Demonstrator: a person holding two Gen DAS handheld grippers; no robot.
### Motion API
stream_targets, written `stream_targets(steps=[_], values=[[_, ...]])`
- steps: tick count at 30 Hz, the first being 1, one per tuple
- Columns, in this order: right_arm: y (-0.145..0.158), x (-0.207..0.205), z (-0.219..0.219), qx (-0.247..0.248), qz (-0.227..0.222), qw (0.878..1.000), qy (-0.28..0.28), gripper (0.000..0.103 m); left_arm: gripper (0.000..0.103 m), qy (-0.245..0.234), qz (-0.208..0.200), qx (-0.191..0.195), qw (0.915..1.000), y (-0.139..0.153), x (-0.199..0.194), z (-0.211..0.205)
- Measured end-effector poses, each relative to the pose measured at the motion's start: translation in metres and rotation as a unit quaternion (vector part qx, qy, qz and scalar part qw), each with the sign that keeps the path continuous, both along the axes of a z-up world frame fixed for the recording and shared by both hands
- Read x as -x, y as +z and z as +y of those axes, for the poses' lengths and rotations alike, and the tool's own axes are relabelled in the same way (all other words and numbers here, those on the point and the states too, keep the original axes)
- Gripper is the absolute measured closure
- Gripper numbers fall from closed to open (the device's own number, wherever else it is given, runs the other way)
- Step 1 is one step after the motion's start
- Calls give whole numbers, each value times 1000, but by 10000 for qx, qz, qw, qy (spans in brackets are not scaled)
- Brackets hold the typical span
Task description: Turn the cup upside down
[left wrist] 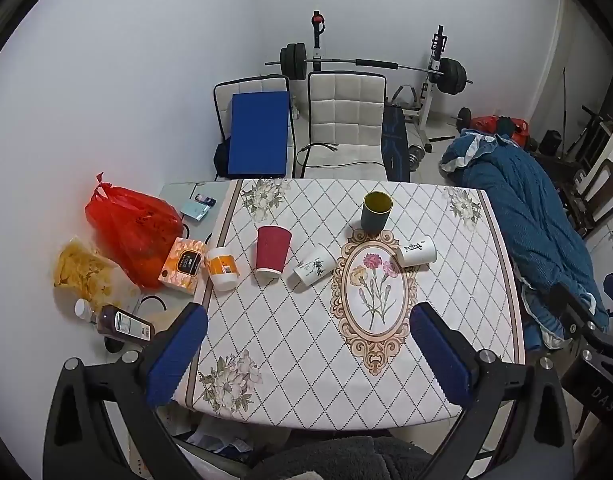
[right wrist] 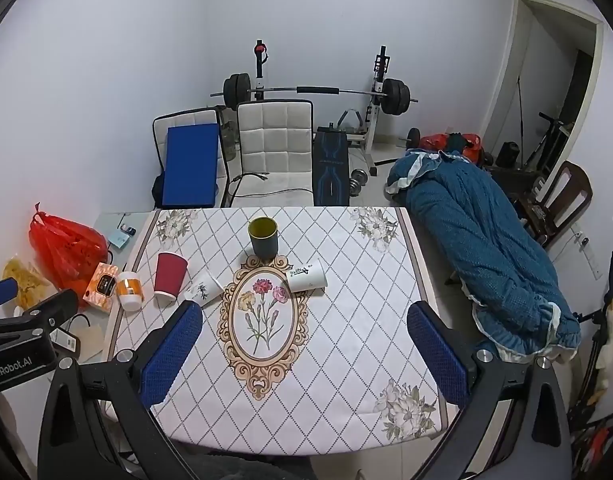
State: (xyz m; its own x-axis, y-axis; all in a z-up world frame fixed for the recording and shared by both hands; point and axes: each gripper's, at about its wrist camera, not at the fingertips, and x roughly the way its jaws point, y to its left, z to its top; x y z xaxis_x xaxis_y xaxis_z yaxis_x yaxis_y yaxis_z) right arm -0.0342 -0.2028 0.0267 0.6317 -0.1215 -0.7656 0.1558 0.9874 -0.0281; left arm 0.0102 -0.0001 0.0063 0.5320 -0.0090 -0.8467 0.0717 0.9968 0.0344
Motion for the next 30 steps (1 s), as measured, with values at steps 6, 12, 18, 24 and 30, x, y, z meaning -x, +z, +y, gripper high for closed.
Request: stream_targets(steps=[6, 12, 18, 24, 30], values=[[14, 5, -10, -55, -65, 10000, -38, 0, 0, 17, -43, -18, 10000, 10, 4, -4], [11, 4, -7, -42, -62, 10000, -35, 0, 0, 18, -47, -30, 10000, 11, 4, -6], [13, 3, -6, -44, -79, 10000, -35, 0, 0, 11, -58, -15, 10000, 13, 4, -8], [16, 2, -6, -67, -77, 9999, -46, 0, 0, 9, -73, -22, 10000, 14, 5, -10], [20, -1, -5, -51, -115, 9999, -27, 0, 0, 17, -78, -21, 10000, 15, 5, -11]])
